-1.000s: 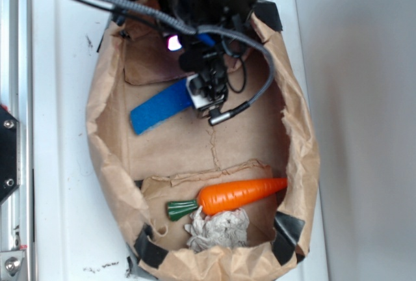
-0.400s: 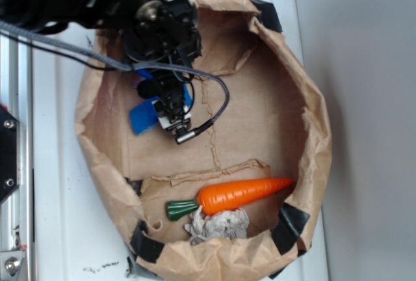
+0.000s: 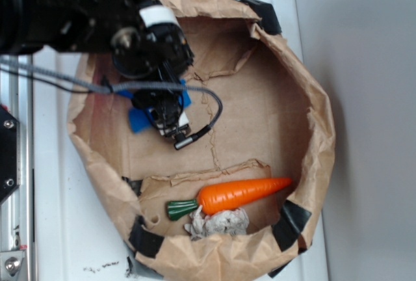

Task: Grab the blue sponge.

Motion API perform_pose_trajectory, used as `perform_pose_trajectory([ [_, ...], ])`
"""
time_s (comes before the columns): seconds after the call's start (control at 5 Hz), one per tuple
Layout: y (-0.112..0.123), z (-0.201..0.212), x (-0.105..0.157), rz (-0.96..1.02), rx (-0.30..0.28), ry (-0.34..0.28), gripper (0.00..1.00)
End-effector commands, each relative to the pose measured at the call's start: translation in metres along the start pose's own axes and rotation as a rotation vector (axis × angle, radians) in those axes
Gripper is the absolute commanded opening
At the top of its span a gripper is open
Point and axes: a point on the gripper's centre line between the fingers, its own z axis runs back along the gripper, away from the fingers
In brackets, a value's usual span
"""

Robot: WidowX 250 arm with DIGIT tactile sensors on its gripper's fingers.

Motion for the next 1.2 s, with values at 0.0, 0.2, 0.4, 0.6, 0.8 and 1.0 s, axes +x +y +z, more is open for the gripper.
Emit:
perform_pose_trajectory([
  [0.0,0.002,-0.019,-0.013,-0.018,0.058,-0.028,1.00],
  [0.2,0.003,-0.013,-0.017,-0.036,0.055,-0.019,1.00],
  [0.4,0.006,0.000,-0.015,-0.041,0.037,0.029,1.00],
  [0.6,0.009,-0.002,-0.016,-0.036,0.048,0.046,0.00],
  [0.8,0.010,0.003,-0.016,-0.031,0.030,0.038,0.00],
  [1.0,0.009,0.013,-0.012,-0.048,0.012,0.029,0.00],
])
